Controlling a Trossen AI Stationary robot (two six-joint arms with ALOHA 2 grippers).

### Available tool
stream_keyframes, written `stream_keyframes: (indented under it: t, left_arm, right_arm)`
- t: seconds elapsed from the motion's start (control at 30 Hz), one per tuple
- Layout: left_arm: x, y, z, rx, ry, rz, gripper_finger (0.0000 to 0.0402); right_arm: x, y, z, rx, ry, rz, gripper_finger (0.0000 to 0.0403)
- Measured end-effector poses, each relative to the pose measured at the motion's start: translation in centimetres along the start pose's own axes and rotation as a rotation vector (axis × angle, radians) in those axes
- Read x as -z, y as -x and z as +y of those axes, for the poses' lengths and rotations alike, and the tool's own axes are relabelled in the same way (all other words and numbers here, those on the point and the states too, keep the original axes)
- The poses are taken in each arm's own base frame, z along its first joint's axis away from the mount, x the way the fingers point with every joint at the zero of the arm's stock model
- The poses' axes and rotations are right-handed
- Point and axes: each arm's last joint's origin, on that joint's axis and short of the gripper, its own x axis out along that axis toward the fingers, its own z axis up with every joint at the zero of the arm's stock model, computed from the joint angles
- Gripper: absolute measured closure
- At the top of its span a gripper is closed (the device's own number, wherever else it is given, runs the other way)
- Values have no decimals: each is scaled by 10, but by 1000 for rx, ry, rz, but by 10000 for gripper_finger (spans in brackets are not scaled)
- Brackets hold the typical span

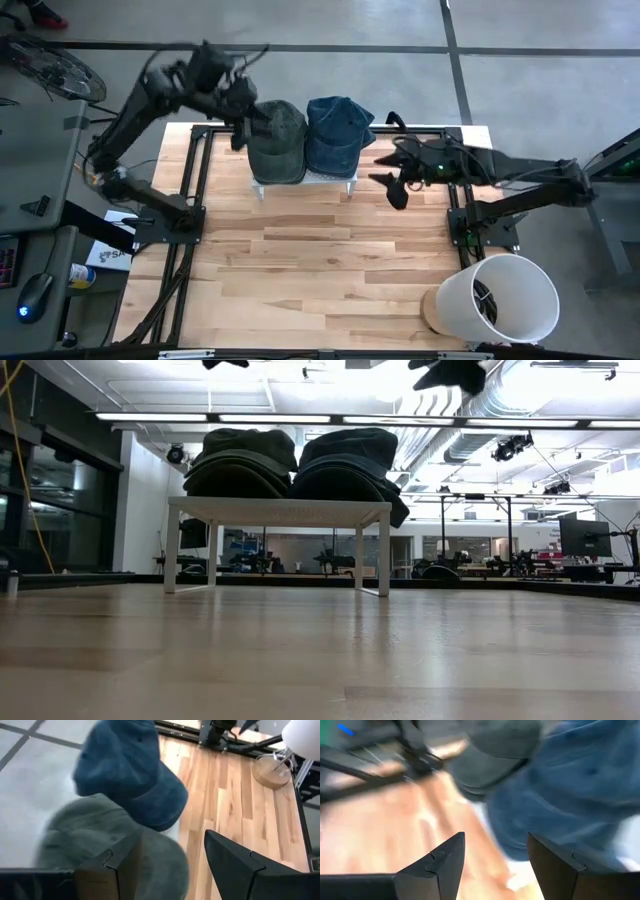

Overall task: Pick & Place hat
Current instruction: Return to Home Position

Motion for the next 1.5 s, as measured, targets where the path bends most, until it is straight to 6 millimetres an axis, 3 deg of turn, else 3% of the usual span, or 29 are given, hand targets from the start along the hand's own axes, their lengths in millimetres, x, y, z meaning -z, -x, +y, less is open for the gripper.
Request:
stream_keyframes:
  t: [0.1, 0.2, 0.43, 0.63, 1.03, 1.23, 1.5]
  left_arm:
    - [23, -14, -16, 4, 33, -64, 195]
    - [60, -33, -31, 39, 75, -159, 195]
    - [158, -61, -58, 127, 242, -484, 195]
    - [216, -80, -68, 107, 307, -635, 195]
    - [279, -125, -75, 158, 316, -720, 195]
    - [295, -133, -72, 162, 328, -791, 195]
    - [298, -133, -72, 165, 266, -784, 195]
  right_arm:
    - [25, -4, -2, -140, -80, -91, 197]
    - [50, 1, -7, -217, -125, -144, 197]
    - [100, 16, -27, -261, -213, -333, 197]
    - [139, 12, -38, -309, -285, -395, 197]
    - [207, -14, -49, -468, -375, -468, 197]
    - [209, -15, -50, -477, -350, -462, 197]
    - [208, -15, -58, -498, -284, -466, 197]
